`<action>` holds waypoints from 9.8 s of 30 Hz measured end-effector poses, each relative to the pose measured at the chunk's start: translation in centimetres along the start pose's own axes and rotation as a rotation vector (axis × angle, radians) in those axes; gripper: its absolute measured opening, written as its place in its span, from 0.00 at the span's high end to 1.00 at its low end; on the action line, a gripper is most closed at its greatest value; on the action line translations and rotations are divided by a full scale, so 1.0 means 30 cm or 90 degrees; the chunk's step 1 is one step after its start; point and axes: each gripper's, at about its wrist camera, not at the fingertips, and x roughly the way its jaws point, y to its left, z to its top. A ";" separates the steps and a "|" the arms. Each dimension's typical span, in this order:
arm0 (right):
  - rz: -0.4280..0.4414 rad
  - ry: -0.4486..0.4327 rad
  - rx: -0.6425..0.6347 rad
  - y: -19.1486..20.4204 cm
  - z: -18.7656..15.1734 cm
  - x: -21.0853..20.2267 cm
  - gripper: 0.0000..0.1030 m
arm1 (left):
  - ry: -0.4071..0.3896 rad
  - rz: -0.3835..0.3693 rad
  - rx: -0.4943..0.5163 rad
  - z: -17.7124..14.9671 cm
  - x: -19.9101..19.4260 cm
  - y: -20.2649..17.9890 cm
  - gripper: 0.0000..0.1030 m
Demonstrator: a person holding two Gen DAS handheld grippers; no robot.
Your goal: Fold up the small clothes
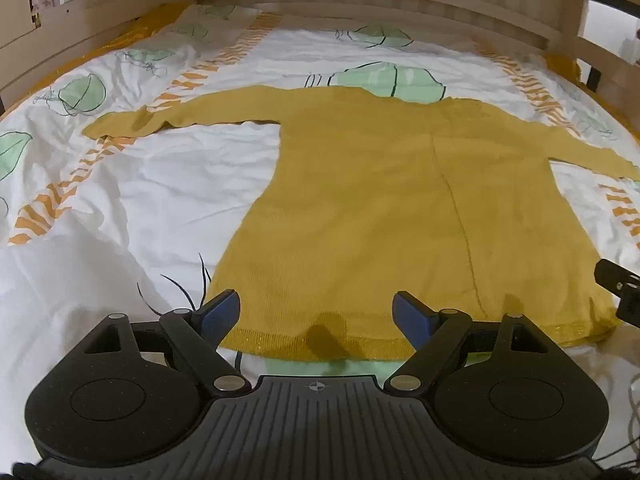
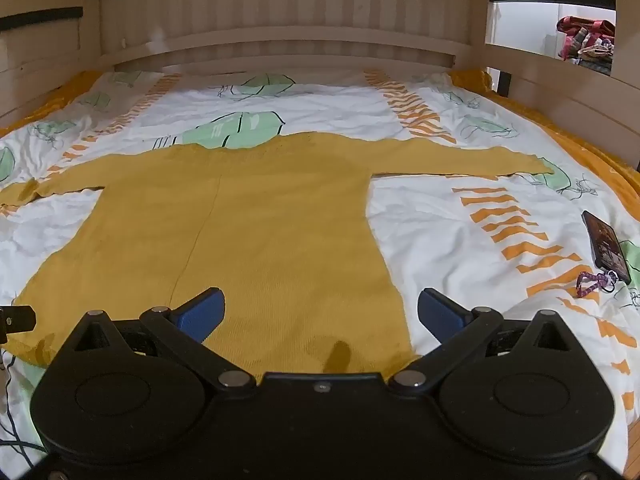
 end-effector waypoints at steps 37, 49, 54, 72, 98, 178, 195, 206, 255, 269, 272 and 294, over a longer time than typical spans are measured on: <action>0.006 0.014 -0.021 0.017 -0.015 0.022 0.01 | 0.011 0.004 -0.003 -0.018 0.043 0.025 0.19; 0.006 0.020 -0.026 0.022 -0.016 0.025 0.01 | 0.016 0.005 -0.003 -0.023 0.050 0.024 0.19; 0.006 0.021 -0.026 0.021 -0.015 0.025 0.01 | 0.018 0.006 -0.001 -0.024 0.054 0.020 0.19; 0.019 0.070 -0.009 0.009 -0.001 0.061 0.01 | 0.031 0.000 0.005 0.011 0.087 0.022 0.19; 0.190 0.062 0.079 -0.135 0.209 0.261 0.01 | -0.013 -0.042 0.021 0.365 0.369 0.029 0.19; -0.027 -0.043 0.340 -1.049 0.659 0.889 0.86 | -0.017 -0.060 0.065 0.572 0.881 -0.242 0.09; 0.309 -0.025 0.063 -0.073 0.764 0.706 0.86 | -0.026 -0.149 -0.011 0.666 0.647 0.044 0.18; 0.317 0.089 -0.054 0.241 0.450 0.769 0.71 | 0.003 -0.149 -0.050 0.641 0.644 0.202 0.19; 0.208 0.036 0.096 -0.125 0.363 0.767 0.23 | 0.034 -0.069 -0.031 0.607 0.756 0.052 0.21; 0.213 0.028 0.016 -0.057 0.351 0.762 0.01 | 0.053 -0.167 0.034 0.619 0.832 -0.078 0.31; 0.226 0.024 0.014 -0.056 0.351 0.759 0.01 | 0.066 -0.186 0.027 0.629 0.848 -0.091 0.39; 0.240 0.009 0.003 -0.048 0.354 0.745 0.01 | -0.096 -0.110 0.026 0.810 0.683 0.003 0.94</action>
